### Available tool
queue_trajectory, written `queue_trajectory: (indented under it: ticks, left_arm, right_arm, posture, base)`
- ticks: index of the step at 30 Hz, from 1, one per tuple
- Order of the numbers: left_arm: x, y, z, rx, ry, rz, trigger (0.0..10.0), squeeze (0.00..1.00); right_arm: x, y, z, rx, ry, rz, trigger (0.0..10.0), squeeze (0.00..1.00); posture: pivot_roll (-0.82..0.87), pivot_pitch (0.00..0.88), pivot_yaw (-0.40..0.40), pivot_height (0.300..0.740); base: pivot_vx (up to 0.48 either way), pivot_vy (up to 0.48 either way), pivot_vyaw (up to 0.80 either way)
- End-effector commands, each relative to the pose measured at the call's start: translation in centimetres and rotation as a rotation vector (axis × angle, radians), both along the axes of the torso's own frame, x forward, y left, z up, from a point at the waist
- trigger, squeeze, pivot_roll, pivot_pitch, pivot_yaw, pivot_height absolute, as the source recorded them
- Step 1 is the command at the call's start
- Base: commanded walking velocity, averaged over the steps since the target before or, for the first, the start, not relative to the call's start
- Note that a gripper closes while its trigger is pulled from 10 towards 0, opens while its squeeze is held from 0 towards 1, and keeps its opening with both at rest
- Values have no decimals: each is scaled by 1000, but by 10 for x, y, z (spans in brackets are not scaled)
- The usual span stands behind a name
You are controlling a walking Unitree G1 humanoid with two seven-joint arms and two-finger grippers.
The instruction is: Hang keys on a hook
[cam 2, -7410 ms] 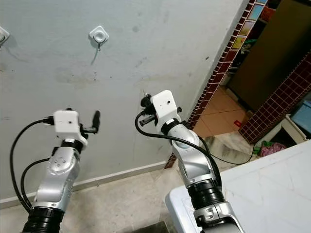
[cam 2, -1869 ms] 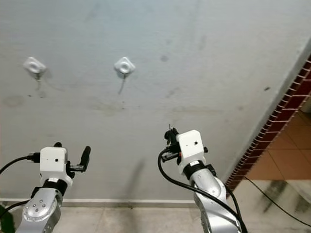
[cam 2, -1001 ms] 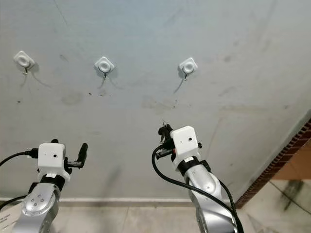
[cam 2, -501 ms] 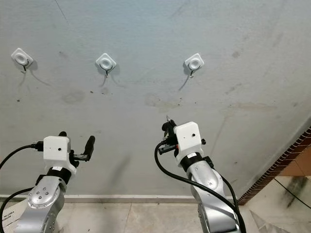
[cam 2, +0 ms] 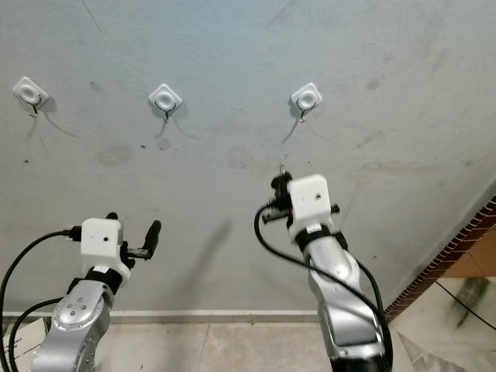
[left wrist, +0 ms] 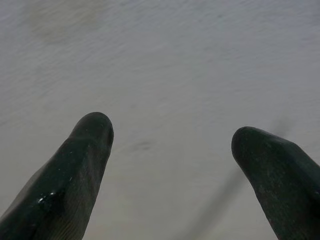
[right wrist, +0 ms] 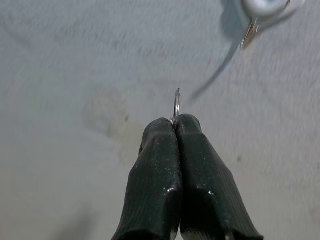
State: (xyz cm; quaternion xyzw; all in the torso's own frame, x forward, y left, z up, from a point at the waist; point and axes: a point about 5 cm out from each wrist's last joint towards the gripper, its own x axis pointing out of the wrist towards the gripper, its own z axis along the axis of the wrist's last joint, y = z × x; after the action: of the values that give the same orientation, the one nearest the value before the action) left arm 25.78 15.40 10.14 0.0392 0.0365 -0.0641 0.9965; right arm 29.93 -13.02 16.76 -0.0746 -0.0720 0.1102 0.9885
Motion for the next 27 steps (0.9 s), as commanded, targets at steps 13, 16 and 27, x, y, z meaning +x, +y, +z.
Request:
queue_trajectory:
  ticks: [13,16,27]
  left_arm:
    - [1,-11,-2,9,13,-71,10000,0]
    - [1,-13,-3,5,17,-82,10000,0]
    - [3,-10,4,19,-25,-78,10000,0]
  right_arm:
    - [3,-2,-5,11,12,-29,10000,0]
    - [3,-3,-5,11,13,-29,10000,0]
    - [3,0,-5,8,3,-12,10000,0]
  posture:
    - [61,0,23,740]
    - [61,0,22,740]
    - [69,0,15,740]
  base:
    - [0,0,-463]
    - [0,0,-800]
    - [0,0,-405]
